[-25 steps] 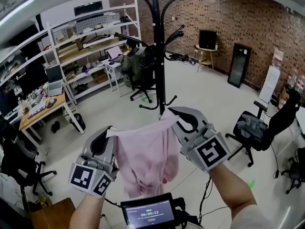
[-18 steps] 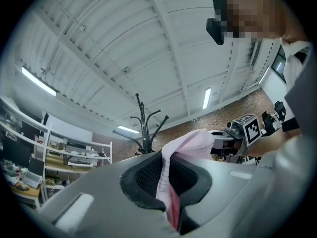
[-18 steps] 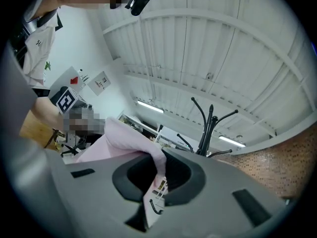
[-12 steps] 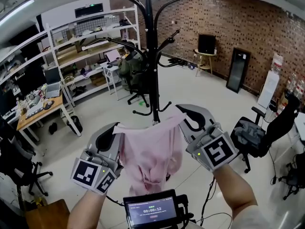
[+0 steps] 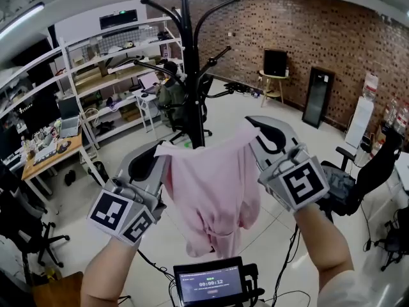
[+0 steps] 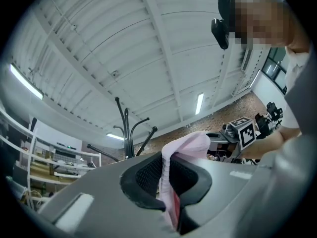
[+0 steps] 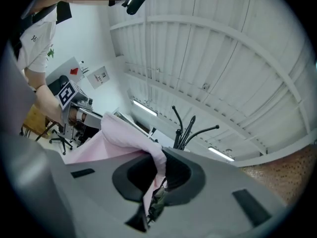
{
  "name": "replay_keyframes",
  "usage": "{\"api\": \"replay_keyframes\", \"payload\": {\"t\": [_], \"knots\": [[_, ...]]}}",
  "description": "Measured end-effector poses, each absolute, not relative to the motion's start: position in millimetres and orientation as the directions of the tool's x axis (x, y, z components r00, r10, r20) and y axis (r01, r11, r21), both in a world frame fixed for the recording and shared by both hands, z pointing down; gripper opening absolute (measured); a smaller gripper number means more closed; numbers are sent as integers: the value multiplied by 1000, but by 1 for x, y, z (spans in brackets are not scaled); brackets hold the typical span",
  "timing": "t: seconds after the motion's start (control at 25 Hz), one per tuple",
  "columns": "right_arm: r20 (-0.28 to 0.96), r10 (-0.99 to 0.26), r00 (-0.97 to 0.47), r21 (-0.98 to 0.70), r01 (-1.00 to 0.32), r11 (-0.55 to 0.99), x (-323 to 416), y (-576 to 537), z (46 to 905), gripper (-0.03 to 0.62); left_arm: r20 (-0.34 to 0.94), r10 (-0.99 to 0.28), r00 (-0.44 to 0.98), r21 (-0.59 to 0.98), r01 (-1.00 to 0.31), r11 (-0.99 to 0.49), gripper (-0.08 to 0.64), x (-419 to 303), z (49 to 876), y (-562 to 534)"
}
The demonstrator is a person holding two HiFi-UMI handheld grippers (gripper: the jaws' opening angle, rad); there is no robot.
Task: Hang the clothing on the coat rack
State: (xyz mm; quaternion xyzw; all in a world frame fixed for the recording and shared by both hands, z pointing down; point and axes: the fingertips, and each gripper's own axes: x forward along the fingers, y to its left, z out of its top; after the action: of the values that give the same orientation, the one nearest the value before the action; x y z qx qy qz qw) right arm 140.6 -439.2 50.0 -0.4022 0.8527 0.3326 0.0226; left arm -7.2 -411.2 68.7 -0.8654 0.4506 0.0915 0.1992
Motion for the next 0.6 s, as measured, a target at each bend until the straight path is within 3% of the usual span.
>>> {"api": "replay_keyframes", "payload": {"t": [0.6], "knots": [[-387,-675,-628,606,-725,327,169,-483,-49,20,-379,-717,586,-428,-797,-426,18,33,-41,-452]]}}
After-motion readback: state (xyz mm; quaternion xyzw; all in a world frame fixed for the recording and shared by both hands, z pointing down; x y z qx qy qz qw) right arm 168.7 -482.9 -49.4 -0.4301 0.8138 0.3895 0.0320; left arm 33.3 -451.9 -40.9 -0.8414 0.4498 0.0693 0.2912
